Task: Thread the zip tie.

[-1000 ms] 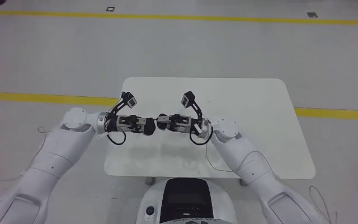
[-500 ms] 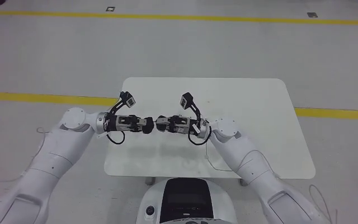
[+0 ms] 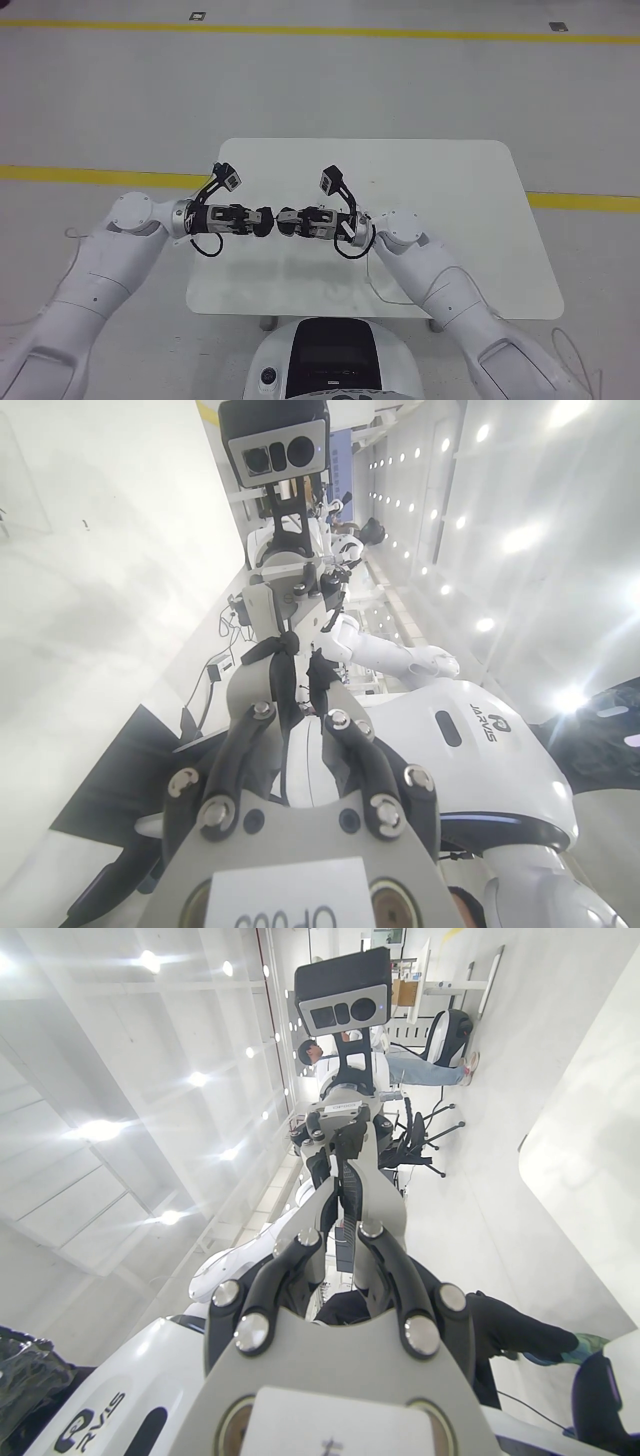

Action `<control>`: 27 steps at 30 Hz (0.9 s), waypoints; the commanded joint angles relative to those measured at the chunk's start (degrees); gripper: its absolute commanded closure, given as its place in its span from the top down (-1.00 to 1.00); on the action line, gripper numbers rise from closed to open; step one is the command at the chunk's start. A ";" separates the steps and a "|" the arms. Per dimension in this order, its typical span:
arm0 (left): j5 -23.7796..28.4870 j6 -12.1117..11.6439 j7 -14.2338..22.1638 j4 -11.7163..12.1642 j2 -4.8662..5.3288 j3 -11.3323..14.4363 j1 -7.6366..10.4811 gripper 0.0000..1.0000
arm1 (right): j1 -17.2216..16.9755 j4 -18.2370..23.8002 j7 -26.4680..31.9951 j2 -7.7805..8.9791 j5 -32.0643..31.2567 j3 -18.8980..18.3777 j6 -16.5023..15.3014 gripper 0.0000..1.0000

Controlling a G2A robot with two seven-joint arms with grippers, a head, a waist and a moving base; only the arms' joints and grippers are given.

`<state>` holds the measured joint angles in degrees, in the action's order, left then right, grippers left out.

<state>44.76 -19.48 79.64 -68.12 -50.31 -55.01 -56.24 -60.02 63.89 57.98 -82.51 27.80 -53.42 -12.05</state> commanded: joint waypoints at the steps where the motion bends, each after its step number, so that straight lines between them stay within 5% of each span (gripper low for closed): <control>1: -0.07 0.00 0.00 0.12 -0.08 -0.02 -0.03 -0.82 | 0.00 0.00 0.06 0.02 0.01 0.07 0.02 -1.00; 17: -0.59 0.00 0.00 0.93 -0.62 0.01 0.19 -0.82 | 0.64 -0.76 0.55 -0.04 0.36 0.94 0.00 -1.00; 20: -0.69 0.00 0.00 1.02 -0.70 0.00 0.26 -1.00 | 0.69 -0.76 0.59 -0.02 0.36 1.02 0.06 -1.00; 25: -0.96 0.00 0.00 1.14 -0.77 0.00 0.34 -1.00 | 0.70 -0.70 0.53 0.01 0.39 1.14 0.19 -1.00; 26: -1.01 0.00 0.00 1.18 -0.78 -0.01 0.34 -1.00 | 0.70 -0.69 0.48 0.01 0.41 1.15 0.19 -0.64; 27: -1.05 0.00 0.00 1.19 -0.79 -0.02 0.35 -1.00 | 0.68 -0.70 0.33 0.02 0.50 1.13 0.20 -0.06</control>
<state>43.75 -19.48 79.64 -66.95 -51.10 -55.02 -55.89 -59.33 63.20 58.43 -82.49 28.23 -52.27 -11.86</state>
